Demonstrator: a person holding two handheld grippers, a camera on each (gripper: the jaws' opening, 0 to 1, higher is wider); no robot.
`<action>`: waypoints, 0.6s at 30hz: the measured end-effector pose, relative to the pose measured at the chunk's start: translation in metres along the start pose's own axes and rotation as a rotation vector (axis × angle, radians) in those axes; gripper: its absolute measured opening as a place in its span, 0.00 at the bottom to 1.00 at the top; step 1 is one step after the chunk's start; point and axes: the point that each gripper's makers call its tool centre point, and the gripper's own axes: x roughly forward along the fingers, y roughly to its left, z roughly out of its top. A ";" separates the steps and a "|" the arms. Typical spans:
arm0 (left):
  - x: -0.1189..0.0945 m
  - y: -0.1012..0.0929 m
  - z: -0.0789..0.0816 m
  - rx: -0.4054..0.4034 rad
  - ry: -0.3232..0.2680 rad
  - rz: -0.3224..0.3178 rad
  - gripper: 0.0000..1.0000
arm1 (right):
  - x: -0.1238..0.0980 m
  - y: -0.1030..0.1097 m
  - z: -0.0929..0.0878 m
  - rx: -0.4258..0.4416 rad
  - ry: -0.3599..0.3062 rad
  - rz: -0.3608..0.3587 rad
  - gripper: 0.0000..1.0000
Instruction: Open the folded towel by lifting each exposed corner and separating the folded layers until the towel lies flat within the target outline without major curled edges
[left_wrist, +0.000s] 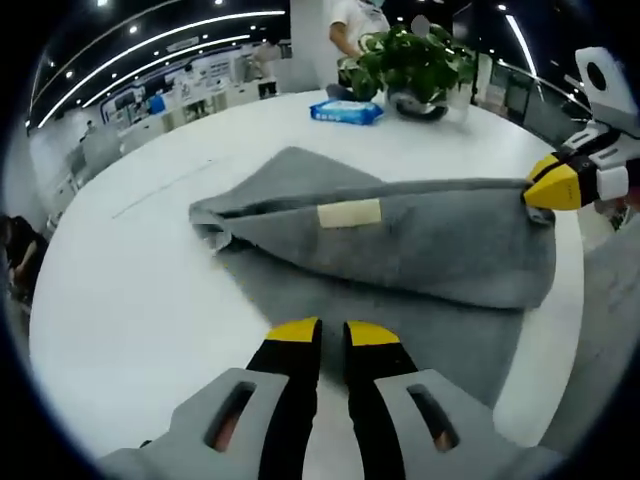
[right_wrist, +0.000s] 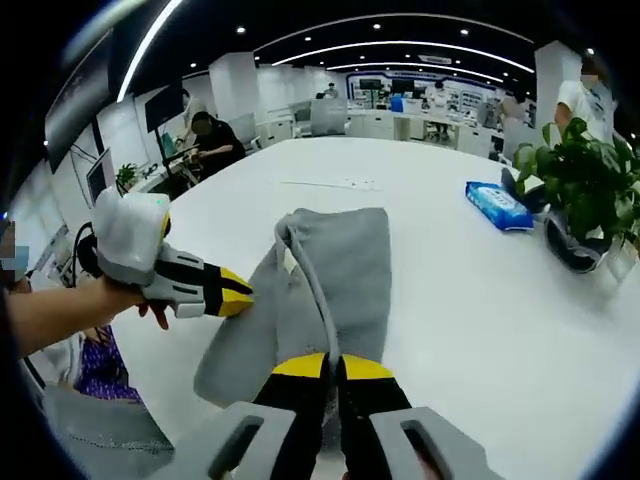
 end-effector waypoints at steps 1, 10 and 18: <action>0.002 -0.001 -0.004 0.005 0.009 -0.001 0.08 | -0.001 -0.004 -0.001 0.004 0.000 -0.006 0.01; 0.003 0.001 -0.003 -0.033 0.000 -0.002 0.08 | -0.009 -0.031 -0.005 0.040 -0.002 -0.050 0.01; 0.003 0.001 -0.004 -0.049 0.001 -0.012 0.07 | -0.017 -0.055 -0.011 0.067 -0.001 -0.091 0.01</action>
